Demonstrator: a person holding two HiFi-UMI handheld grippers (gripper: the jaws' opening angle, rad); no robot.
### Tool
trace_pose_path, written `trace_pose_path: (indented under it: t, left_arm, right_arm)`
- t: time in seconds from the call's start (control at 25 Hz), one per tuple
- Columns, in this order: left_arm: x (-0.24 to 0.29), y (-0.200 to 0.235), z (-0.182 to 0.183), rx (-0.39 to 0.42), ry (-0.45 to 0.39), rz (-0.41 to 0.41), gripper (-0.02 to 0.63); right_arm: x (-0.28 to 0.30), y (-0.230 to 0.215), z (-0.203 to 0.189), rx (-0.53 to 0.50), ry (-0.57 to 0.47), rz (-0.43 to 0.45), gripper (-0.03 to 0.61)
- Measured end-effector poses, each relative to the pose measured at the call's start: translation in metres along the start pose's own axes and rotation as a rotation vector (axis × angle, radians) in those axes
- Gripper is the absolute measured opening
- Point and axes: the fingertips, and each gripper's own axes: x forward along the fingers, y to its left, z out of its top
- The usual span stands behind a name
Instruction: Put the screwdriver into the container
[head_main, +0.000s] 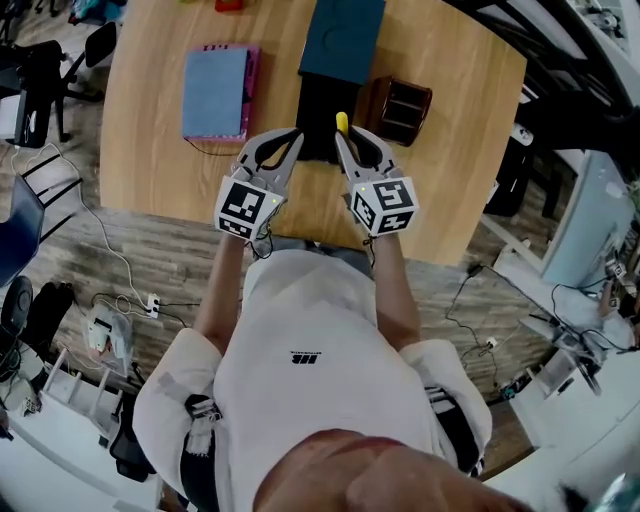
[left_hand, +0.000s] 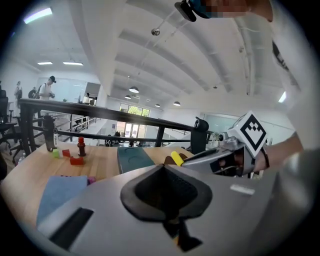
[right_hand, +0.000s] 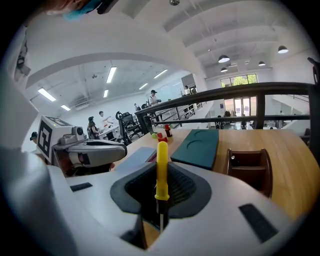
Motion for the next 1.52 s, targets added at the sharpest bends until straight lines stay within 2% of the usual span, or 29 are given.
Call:
trace_pose_path:
  t: [0.16, 0.36, 0.8, 1.52]
  left_arm:
    - [0.013, 0.01, -0.013, 0.003, 0.031, -0.024, 0.009]
    - [0.028, 0.024, -0.024, 0.049, 0.061, -0.052, 0.009]
    - [0.047, 0.037, -0.059, 0.051, 0.119, -0.093, 0.009]
    - [0.061, 0.045, -0.075, 0.041, 0.153, -0.122, 0.009]
  right_arm:
    - [0.02, -0.007, -0.012, 0.02, 0.035, -0.014, 0.06]
    - [0.048, -0.014, -0.025, 0.034, 0.099, -0.031, 0.06]
    - [0.087, -0.022, -0.06, 0.041, 0.223, -0.051, 0.061]
    - [0.124, -0.033, -0.081, 0.036, 0.355, -0.095, 0.061]
